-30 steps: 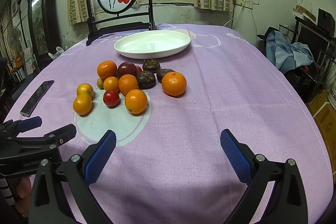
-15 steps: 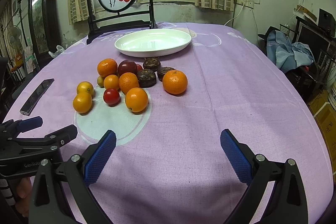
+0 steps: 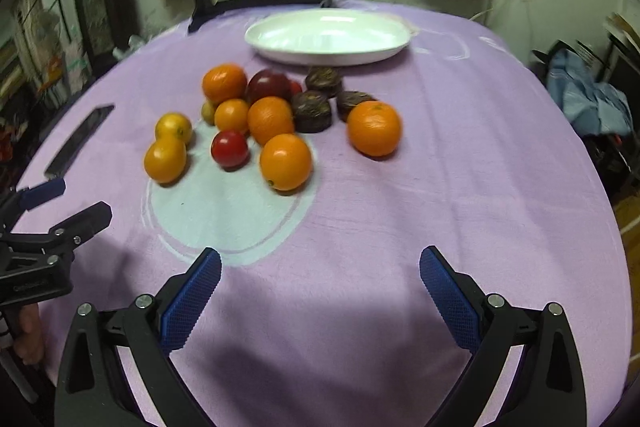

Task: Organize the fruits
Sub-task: 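Grasp a tangerine with the right tool while the left tool grasps an orange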

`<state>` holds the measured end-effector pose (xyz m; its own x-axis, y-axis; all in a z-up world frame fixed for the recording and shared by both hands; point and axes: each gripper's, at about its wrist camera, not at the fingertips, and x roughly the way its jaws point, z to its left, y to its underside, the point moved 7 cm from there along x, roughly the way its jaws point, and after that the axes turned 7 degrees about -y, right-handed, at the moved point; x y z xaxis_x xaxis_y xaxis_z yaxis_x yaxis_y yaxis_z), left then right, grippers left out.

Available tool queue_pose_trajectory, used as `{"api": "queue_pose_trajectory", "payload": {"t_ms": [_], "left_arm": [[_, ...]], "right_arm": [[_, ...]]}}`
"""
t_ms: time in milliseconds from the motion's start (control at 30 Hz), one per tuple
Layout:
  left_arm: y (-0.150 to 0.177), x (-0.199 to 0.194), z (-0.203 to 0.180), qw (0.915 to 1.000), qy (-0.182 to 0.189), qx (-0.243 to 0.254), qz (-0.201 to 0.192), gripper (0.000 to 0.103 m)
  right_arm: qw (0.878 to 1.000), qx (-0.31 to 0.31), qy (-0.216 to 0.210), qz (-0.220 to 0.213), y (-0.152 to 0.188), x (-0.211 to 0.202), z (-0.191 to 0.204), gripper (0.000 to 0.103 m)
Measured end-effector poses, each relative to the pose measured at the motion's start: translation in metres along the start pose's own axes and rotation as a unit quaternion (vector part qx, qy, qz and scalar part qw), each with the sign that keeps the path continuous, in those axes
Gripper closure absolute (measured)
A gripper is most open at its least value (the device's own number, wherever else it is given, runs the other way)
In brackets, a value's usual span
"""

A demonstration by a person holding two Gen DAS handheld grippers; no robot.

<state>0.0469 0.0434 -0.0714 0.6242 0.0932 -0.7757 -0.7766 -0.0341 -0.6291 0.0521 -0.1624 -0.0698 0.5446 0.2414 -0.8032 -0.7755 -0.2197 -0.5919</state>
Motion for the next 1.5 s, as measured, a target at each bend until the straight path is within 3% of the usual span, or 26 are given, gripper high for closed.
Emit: {"api": "queue_pose_trajectory", "payload": {"t_ms": [100,267,333,533,600,667,1233,1300,1333,1500], "left_arm": [[0.0,0.01,0.001,1.0,0.0,0.004,0.009,0.004],[0.0,0.025,-0.005,0.9992,0.015,0.008,0.036,0.004],[-0.002,0.029,-0.006,0.999,0.016,0.009,0.04,0.004],[-0.003,0.039,-0.005,0.9982,0.011,0.004,0.059,0.004],[-0.003,0.04,-0.008,0.998,0.01,0.009,0.061,0.004],[-0.004,0.042,-0.01,0.998,0.003,0.018,0.06,0.004],[-0.03,0.054,-0.042,0.9958,0.002,0.01,0.091,0.005],[-0.032,0.055,-0.043,0.9953,0.007,0.005,0.097,0.015],[-0.032,0.057,-0.045,0.9946,0.011,0.005,0.103,0.031],[-0.036,0.06,-0.053,0.9946,-0.003,0.019,0.102,0.033]], "right_arm": [[0.999,-0.031,-0.006,0.008,-0.01,0.01,0.009,0.007],[0.998,-0.04,-0.005,0.047,-0.023,0.038,0.007,0.033],[0.998,-0.032,-0.008,0.056,-0.027,0.046,0.004,0.038],[0.997,-0.039,-0.018,0.064,-0.044,0.062,0.006,0.04],[0.997,-0.037,-0.028,0.062,-0.048,0.064,0.007,0.048],[0.997,-0.036,-0.043,0.051,-0.051,0.064,0.008,0.064],[0.999,0.01,-0.045,0.017,-0.035,0.048,-0.025,0.064],[0.998,0.018,-0.053,0.015,-0.034,0.046,-0.027,0.064],[0.998,0.019,-0.055,0.014,-0.034,0.046,-0.027,0.064],[0.998,0.016,-0.055,0.011,-0.032,0.043,-0.026,0.064]]}}
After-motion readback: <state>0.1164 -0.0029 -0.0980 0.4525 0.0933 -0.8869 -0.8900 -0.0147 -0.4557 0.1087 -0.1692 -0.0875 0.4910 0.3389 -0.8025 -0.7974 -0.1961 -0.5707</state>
